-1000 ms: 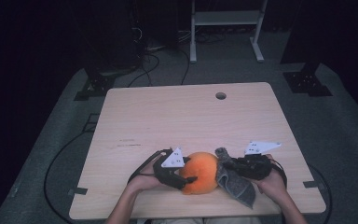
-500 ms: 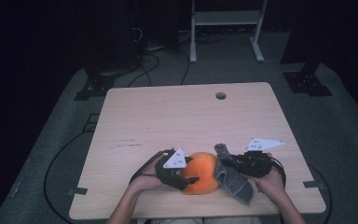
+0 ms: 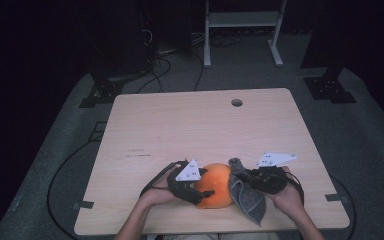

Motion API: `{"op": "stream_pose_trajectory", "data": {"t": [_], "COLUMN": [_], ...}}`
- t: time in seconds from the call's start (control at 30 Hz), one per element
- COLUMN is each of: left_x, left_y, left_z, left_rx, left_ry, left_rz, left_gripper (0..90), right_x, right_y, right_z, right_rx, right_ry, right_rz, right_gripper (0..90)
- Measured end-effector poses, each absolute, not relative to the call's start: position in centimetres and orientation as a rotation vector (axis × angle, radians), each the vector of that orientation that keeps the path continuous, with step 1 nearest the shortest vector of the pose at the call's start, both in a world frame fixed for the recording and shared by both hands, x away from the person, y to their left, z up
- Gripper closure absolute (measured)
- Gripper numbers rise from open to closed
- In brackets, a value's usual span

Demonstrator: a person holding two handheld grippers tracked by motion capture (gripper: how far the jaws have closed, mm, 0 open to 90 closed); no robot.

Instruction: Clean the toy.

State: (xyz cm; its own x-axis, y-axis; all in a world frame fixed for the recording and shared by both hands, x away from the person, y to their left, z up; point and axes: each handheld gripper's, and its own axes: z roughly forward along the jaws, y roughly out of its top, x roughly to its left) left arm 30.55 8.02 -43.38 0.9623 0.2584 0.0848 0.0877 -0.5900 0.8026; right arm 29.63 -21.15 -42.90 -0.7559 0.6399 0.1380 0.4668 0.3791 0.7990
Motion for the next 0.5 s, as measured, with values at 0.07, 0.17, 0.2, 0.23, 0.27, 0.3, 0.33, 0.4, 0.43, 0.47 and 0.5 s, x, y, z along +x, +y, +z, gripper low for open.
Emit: {"op": "stream_pose_trajectory", "data": {"t": [0.07, 0.17, 0.2, 0.23, 0.27, 0.3, 0.33, 0.4, 0.43, 0.47, 0.5], "left_x": [30.7, 31.5, 31.6, 31.7, 31.7, 31.6, 31.5, 31.1, 30.8, 30.6, 30.3], "left_y": [7.9, 7.7, 7.6, 7.5, 7.2, 7.0, 6.9, 6.9, 6.9, 6.8, 6.3], "left_z": [-43.3, -42.6, -42.6, -42.7, -43.0, -43.4, -43.5, -42.9, -42.6, -42.3, -42.1], "left_rx": [2.201, 2.21, 2.206, 2.21, 2.235, 2.253, 2.245, 2.209, 2.155, 2.124, 2.096], "left_ry": [0.259, 0.388, 0.409, 0.416, 0.415, 0.401, 0.388, 0.34, 0.317, 0.3, 0.249], "left_rz": [0.243, 0.255, 0.246, 0.232, 0.183, 0.161, 0.167, 0.207, 0.269, 0.302, 0.397], "left_gripper": [24.8, 6.0, 4.7, 4.7, 5.1, 7.4, 10.1, 22.7, 27.9, 31.9, 32.6], "right_x": [29.9, 30.0, 30.0, 30.1, 30.2, 30.4, 30.6, 30.7, 30.7, 30.6, 30.5], "right_y": [-21.8, -21.8, -21.7, -21.5, -21.3, -21.4, -21.7, -22.2, -22.4, -22.6, -22.8], "right_z": [-43.2, -42.3, -42.3, -42.5, -42.8, -43.3, -43.5, -43.3, -43.2, -43.1, -42.9], "right_rx": [1.04, 1.031, 1.026, 1.031, 1.043, 1.08, 1.126, 1.175, 1.198, 1.198, 1.197], "right_ry": [2.437, 2.412, 2.426, 2.45, 2.461, 2.491, 2.507, 2.503, 2.506, 2.487, 2.464], "right_rz": [1.338, 1.431, 1.436, 1.423, 1.414, 1.446, 1.507, 1.563, 1.587, 1.565, 1.55], "right_gripper": [76.4, 76.3, 76.1, 76.0, 75.9, 75.8, 75.9, 76.3, 76.4, 76.5, 76.6]}}
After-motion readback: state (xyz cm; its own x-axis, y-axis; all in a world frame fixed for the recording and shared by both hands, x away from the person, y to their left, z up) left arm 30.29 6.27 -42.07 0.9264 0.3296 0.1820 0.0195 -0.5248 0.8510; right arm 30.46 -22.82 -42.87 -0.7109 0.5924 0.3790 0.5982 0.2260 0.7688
